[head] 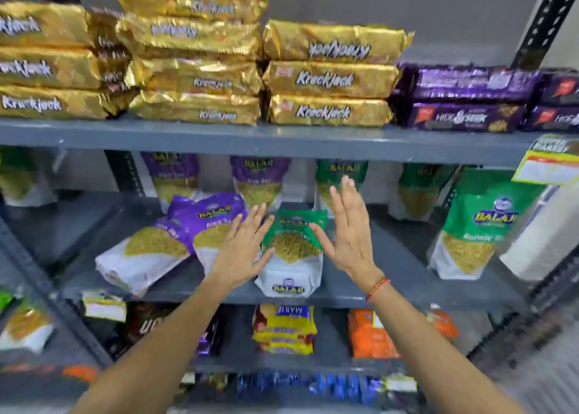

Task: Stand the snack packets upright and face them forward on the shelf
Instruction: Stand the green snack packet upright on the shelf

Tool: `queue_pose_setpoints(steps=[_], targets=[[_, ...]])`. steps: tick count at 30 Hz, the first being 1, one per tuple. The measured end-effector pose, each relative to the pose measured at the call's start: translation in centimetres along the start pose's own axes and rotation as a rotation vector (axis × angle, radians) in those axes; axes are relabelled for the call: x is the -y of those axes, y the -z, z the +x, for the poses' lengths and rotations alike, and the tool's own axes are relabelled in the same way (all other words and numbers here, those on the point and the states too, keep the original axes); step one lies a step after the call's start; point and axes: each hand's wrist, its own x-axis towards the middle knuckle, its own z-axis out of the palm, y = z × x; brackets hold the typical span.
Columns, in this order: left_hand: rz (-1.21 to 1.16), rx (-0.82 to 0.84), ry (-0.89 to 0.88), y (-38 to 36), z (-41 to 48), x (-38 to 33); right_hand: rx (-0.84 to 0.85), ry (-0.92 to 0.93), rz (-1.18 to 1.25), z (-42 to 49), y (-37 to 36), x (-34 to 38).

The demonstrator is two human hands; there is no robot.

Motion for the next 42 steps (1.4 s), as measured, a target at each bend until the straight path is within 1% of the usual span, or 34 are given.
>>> queue_pose_setpoints(steps=[2, 3, 4, 6, 8, 10, 13, 16, 18, 21, 26, 30, 32, 33, 35, 36, 40, 42], targets=[[-0.084, 0.121, 0.103, -2.0, -0.2, -0.1, 0.116, -0.163, 0.034, -1.8, -1.4, -0.4], [-0.114, 0.194, 0.154, -3.2, -0.5, -0.2, 0.203, -0.26, 0.054, -3.1, -2.2, -0.7], [-0.16, 0.27, 0.204, -4.1, -0.7, -0.4, 0.29, -0.386, 0.097, -4.4, -3.1, -0.9], [-0.205, 0.359, 0.236, -5.6, -0.4, -1.3, 0.427, -0.62, 0.206, -6.1, -4.8, -1.5], [-0.215, 0.394, 0.259, -6.2, 0.0, -2.3, 0.499, -0.856, 0.306, -7.0, -6.2, -2.2], [-0.186, 0.368, 0.266, -6.6, 0.3, -3.2, 0.503, -1.046, 0.383, -7.4, -7.4, -2.7], [-0.205, 0.339, 0.238, -6.9, 0.2, -4.3, 0.53, -1.218, 0.43, -7.4, -8.7, -3.5], [-0.393, 0.309, 0.264, -7.1, 0.0, -5.4, 0.54, -1.37, 0.505, -7.2, -9.3, -4.4], [-0.562, 0.258, 0.354, -7.2, 0.0, -6.3, 0.517, -1.426, 0.499, -7.5, -9.5, -5.1], [-0.791, 0.175, 0.616, -7.4, 0.2, -7.5, 0.484, -1.46, 0.482, -7.7, -9.3, -5.7], [-1.019, 0.17, 1.012, -7.8, 1.1, -7.4, 0.481, -1.466, 0.436, -7.5, -9.7, -5.5], [-1.191, 0.131, 1.405, -8.4, 1.2, -6.7, 0.503, -1.474, 0.413, -7.3, -9.6, -5.6], [-1.297, 0.121, 1.557, -8.8, 1.3, -6.0, 0.496, -1.494, 0.417, -7.2, -9.4, -5.6], [-1.388, 0.117, 1.613, -9.0, 1.3, -5.7, 0.493, -1.503, 0.426, -7.2, -9.2, -5.6], [-1.51, 0.095, 1.658, -9.5, 1.3, -5.1, 0.483, -1.513, 0.446, -7.2, -9.0, -5.4], [-1.495, 0.09, 1.648, -9.7, 1.1, -4.8, 0.472, -1.515, 0.455, -7.2, -8.8, -5.4], [-1.243, 0.093, 1.585, -10.2, 1.2, -4.6, 0.397, -1.514, 0.479, -6.8, -8.2, -5.7], [-1.183, 0.063, 1.566, -9.7, 1.7, -5.1, 0.336, -1.506, 0.496, -6.4, -7.8, -6.0]])
